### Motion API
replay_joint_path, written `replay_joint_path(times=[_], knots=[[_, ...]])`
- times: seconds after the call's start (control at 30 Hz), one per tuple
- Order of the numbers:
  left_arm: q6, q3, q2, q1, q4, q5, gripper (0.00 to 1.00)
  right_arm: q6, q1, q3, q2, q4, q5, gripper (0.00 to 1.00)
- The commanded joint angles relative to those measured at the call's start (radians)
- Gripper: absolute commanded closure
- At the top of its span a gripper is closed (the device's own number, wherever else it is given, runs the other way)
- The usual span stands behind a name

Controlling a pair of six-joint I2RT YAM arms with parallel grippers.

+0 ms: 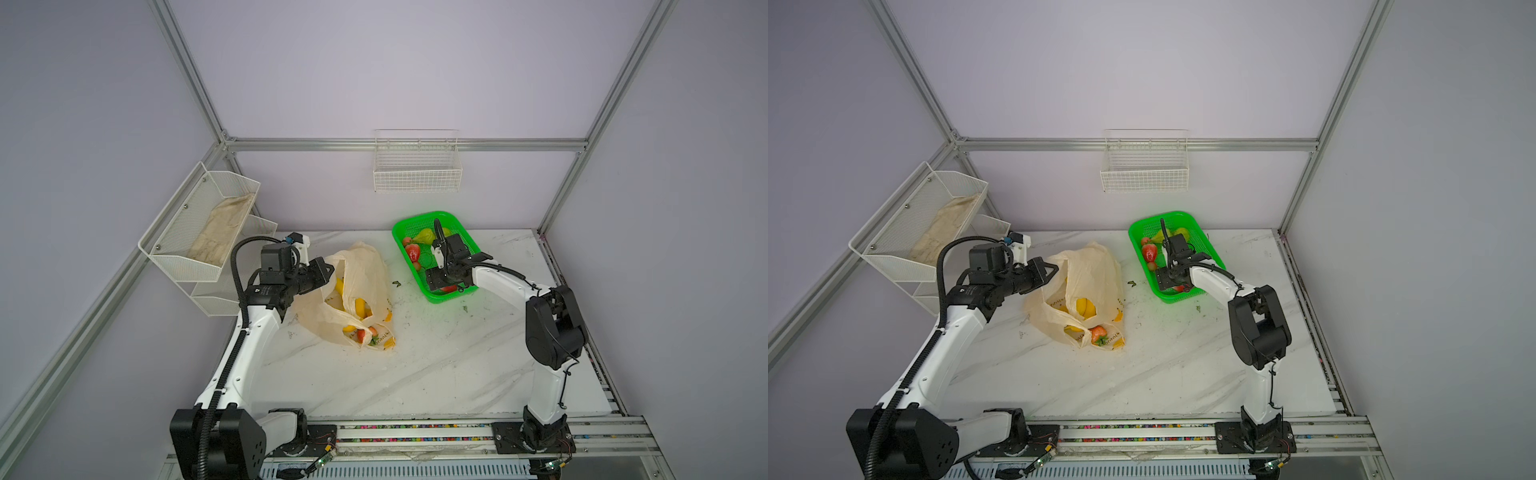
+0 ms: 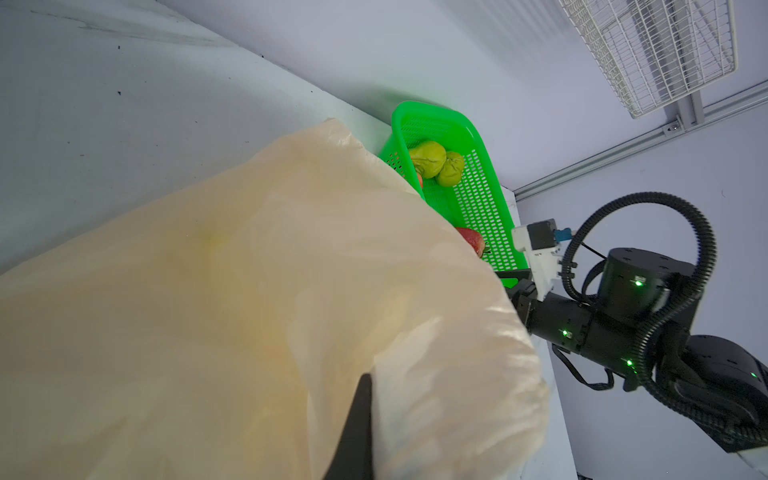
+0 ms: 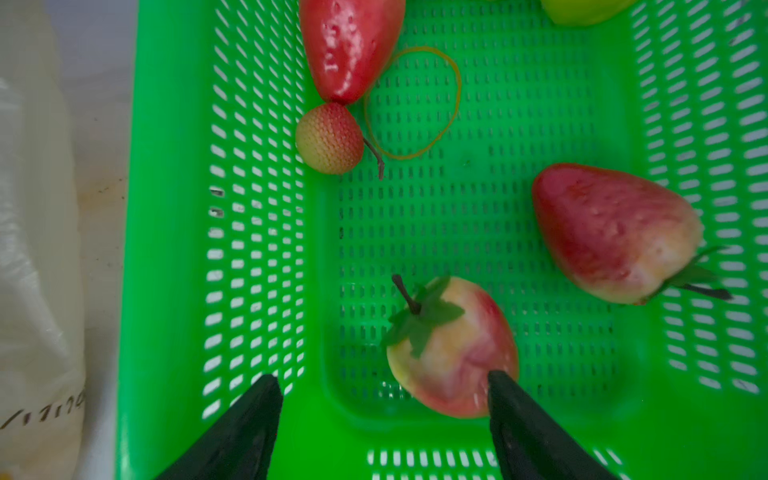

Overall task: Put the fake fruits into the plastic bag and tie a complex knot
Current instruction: 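Close the right gripper on the red-and-yellow peach in the basket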

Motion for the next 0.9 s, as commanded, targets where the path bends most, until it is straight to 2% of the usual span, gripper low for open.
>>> replay_joint_path(times=[0.0, 0.2, 0.5, 0.87], knots=[[0.011, -0.037, -0.004, 0.003, 0.036, 0.016, 1.00, 0.003, 0.000, 0.041, 0.048, -0.012, 0.053, 0.18], [0.015, -0.038, -0.011, 0.003, 0.039, 0.012, 1.00, -0.029, -0.003, 0.073, 0.118, -0.054, 0.210, 0.17], [0.019, -0.042, -0.014, 0.003, 0.039, 0.011, 1.00, -0.071, -0.012, 0.126, 0.177, -0.159, 0.315, 0.18], [0.020, -0.040, -0.013, 0.004, 0.039, 0.012, 1.00, -0.090, -0.027, 0.208, 0.200, -0.302, 0.309, 0.10]])
